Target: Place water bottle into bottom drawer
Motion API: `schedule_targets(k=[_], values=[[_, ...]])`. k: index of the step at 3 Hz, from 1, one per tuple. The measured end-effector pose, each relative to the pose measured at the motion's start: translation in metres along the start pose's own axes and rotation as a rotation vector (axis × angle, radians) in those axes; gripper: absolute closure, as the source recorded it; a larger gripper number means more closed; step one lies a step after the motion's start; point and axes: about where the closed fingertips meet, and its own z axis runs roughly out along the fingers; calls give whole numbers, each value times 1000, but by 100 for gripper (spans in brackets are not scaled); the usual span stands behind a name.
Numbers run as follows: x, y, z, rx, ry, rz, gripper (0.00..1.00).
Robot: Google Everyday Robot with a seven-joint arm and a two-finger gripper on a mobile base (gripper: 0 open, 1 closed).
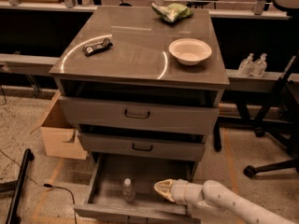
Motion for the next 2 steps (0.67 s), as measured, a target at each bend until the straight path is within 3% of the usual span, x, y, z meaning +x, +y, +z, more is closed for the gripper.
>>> schedule_targets(k=[1,2], values=[[-30,-9,-63,60,78,-25,100],[-51,-21,-78,75,95,-74,84]])
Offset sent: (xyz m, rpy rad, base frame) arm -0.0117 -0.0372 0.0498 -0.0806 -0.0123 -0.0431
